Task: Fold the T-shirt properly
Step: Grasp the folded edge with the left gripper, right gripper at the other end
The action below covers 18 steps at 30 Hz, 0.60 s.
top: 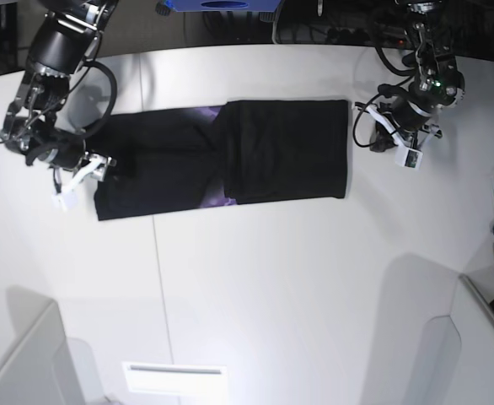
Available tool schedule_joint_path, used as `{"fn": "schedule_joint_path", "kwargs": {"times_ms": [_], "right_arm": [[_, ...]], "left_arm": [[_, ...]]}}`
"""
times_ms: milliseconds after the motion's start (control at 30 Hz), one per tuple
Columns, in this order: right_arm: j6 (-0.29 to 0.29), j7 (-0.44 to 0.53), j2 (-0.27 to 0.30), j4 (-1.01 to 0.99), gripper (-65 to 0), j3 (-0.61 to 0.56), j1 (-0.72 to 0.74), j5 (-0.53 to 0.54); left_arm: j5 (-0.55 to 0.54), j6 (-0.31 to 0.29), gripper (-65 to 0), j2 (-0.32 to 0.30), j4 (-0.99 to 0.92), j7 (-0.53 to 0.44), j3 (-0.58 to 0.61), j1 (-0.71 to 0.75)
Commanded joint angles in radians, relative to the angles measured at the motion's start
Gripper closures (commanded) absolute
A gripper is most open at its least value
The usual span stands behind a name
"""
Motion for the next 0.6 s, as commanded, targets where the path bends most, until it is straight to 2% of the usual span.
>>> {"fn": "schedule_joint_path", "kwargs": {"times_ms": [0,133,167,233,400,467,567], "right_arm": [[0.000,-0.004,0.011,0.011,-40.2,-0.004,0.008,-0.008],[-0.004,0.000,0.014,0.011,-39.6,-0.053,0.008,-0.008],[-0.004,0.013,0.014,0.011,-37.7,-0.058,0.008,-0.008],[-0.005,0.037,0.013,0.011,-31.4,-0.058,0.007,-0.008],[-0.005,0.050,0.016,-0.017,-11.0,-0.059,0.010,-0.009],[-0.005,0.070,0.016,-0.028,-0.6,-0.059,0.011,-0.009],[-0.005,0.091,0.017,-0.029,0.0,-0.061,0.010,-0.009]], "left_arm": [[-0.007,-0.004,0.0,-0.008,0.016,-0.007,-0.001,-0.001],[-0.007,-0.004,0.0,-0.007,0.011,-0.007,-0.001,-0.001],[-0.007,-0.004,0.0,-0.007,0.011,-0.007,0.001,-0.002],[-0.007,-0.004,0.0,-0.005,0.011,-0.007,0.002,-0.004],[-0.007,-0.004,0.0,0.016,0.011,-0.007,0.002,-0.005],[-0.007,-0.004,0.0,0.024,0.005,-0.007,0.002,-0.010],[-0.007,-0.004,0.0,0.030,0.003,-0.007,0.005,-0.011]]}}
